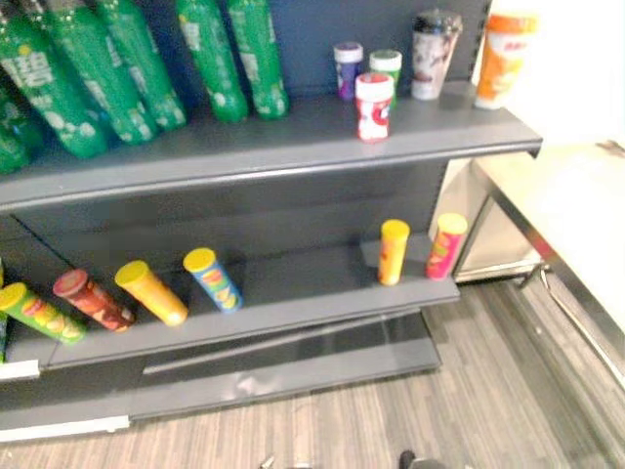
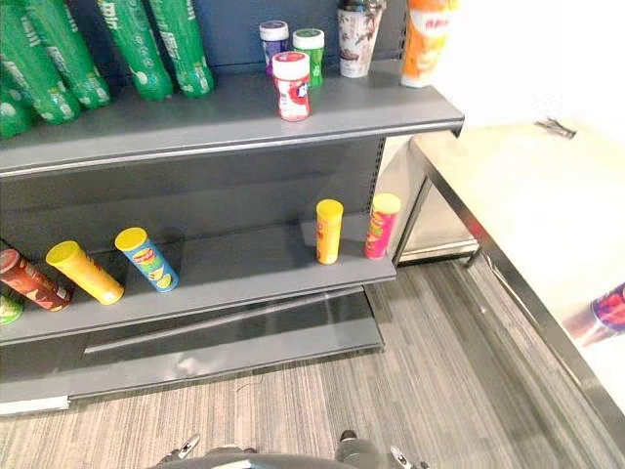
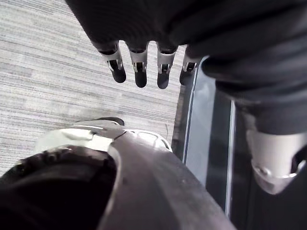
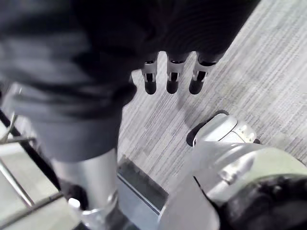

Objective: Put the gum and the chips on the shelf.

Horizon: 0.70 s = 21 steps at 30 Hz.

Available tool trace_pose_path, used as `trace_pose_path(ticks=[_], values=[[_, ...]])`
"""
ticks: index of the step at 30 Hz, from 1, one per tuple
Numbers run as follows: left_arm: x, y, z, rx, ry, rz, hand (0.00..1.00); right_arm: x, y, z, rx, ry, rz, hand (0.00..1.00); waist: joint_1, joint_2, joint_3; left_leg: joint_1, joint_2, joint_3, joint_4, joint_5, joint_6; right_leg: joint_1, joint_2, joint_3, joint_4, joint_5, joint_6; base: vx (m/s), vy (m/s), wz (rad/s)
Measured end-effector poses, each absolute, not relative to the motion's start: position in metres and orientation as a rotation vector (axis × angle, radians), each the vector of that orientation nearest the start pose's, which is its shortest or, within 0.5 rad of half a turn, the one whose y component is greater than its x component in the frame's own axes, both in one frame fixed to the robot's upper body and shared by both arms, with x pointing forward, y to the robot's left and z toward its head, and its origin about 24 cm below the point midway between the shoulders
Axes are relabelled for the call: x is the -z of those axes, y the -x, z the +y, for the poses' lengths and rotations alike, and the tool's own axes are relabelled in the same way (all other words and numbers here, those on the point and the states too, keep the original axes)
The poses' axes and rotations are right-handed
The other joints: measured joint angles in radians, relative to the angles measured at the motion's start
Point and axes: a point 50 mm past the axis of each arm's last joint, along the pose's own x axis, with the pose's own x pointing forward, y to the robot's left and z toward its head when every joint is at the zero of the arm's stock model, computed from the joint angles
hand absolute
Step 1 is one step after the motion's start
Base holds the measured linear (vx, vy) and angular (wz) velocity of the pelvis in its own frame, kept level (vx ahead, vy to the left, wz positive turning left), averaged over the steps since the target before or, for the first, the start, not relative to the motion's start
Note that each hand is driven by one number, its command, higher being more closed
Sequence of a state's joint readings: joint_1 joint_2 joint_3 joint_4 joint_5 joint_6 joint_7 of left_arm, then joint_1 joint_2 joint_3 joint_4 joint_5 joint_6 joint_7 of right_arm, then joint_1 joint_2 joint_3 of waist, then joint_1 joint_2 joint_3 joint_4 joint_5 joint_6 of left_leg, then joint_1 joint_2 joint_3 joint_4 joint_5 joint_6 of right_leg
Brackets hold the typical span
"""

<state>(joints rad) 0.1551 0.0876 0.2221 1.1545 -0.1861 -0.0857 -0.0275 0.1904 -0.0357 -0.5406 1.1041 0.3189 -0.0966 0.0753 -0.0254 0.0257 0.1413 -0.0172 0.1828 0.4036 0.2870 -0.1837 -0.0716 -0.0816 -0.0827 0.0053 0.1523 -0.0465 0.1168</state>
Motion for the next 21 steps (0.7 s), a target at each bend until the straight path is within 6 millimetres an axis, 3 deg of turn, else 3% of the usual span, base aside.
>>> trace_pose_path(ticks=[2, 4, 5, 6, 9, 11, 12, 15, 18, 21], values=[[0.170, -0.044, 0.211, -0.422, 0.240, 1.163, 0.00, 0.164, -0.035, -0.228, 0.731, -0.523, 0.990, 0.00, 0.001, -0.006, 0.006, 0.000, 0.023, 0.103, 0.043, -0.037, 0.011, -0.037, 0.007, 0.062, -0.016, 0.005, 0.008, -0.09, 0.180, -1.53], [0.170, -0.047, 0.209, -0.427, 0.253, 1.154, 0.00, 0.159, -0.047, -0.232, 0.723, -0.516, 0.935, 0.00, 0.004, -0.009, 0.017, 0.019, 0.057, 0.232, 0.050, -0.066, 0.032, -0.059, -0.011, 0.014, -0.069, -0.003, -0.004, -0.09, 0.164, -1.87], [0.168, -0.053, 0.209, -0.423, 0.251, 1.132, 0.00, 0.158, -0.058, -0.229, 0.703, -0.523, 0.914, 0.00, 0.008, 0.007, 0.046, 0.054, 0.086, 0.324, 0.051, -0.079, 0.030, -0.068, -0.045, -0.115, -0.049, 0.005, -0.032, -0.05, 0.120, -2.17], [0.167, -0.056, 0.213, -0.423, 0.239, 1.117, 0.00, 0.158, -0.063, -0.226, 0.683, -0.526, 0.913, 0.00, 0.006, -0.003, 0.066, 0.079, 0.101, 0.382, 0.050, -0.091, 0.014, -0.073, -0.086, -0.269, 0.009, -0.007, -0.056, -0.04, 0.170, -2.00], [0.164, -0.065, 0.222, -0.393, 0.189, 1.097, 0.00, 0.162, -0.051, -0.224, 0.693, -0.519, 0.963, 0.00, 0.002, -0.027, 0.070, 0.107, 0.113, 0.495, 0.048, -0.094, -0.001, -0.044, -0.157, -0.447, 0.076, -0.011, -0.061, 0.11, 0.077, -1.24], [0.162, -0.071, 0.225, -0.368, 0.167, 1.086, 0.00, 0.164, -0.047, -0.222, 0.700, -0.517, 0.984, 0.00, 0.001, -0.038, 0.067, 0.109, 0.105, 0.545, 0.049, -0.085, -0.001, -0.015, -0.174, -0.476, 0.054, 0.005, -0.061, 0.17, -0.030, -0.79], [0.162, -0.074, 0.225, -0.359, 0.165, 1.080, 0.00, 0.165, -0.049, -0.219, 0.681, -0.515, 0.996, 0.00, 0.001, -0.046, 0.066, 0.117, 0.101, 0.575, 0.050, -0.077, -0.007, 0.000, -0.174, -0.481, 0.016, 0.053, -0.018, 0.15, -0.059, -0.72], [0.162, -0.084, 0.215, -0.332, 0.189, 1.059, 0.00, 0.164, -0.057, -0.219, 0.670, -0.516, 0.982, 0.00, -0.006, -0.008, 0.067, 0.147, 0.100, 0.601, 0.008, -0.044, -0.025, 0.000, -0.139, -0.449, -0.007, 0.062, -0.024, 0.06, -0.081, -0.49], [0.162, -0.086, 0.209, -0.323, 0.207, 1.048, 0.00, 0.162, -0.061, -0.226, 0.665, -0.496, 0.968, 0.00, -0.011, 0.010, 0.058, 0.163, 0.098, 0.601, -0.030, -0.014, -0.041, 0.000, -0.120, -0.438, -0.019, 0.058, -0.030, 0.03, -0.066, -0.23], [0.162, -0.088, 0.205, -0.322, 0.218, 1.039, 0.00, 0.160, -0.066, -0.229, 0.656, -0.484, 0.958, 0.00, -0.030, 0.009, 0.058, 0.163, 0.098, 0.596, -0.054, 0.018, -0.049, 0.000, -0.112, -0.448, -0.019, 0.049, -0.042, -0.03, -0.044, 0.05]])
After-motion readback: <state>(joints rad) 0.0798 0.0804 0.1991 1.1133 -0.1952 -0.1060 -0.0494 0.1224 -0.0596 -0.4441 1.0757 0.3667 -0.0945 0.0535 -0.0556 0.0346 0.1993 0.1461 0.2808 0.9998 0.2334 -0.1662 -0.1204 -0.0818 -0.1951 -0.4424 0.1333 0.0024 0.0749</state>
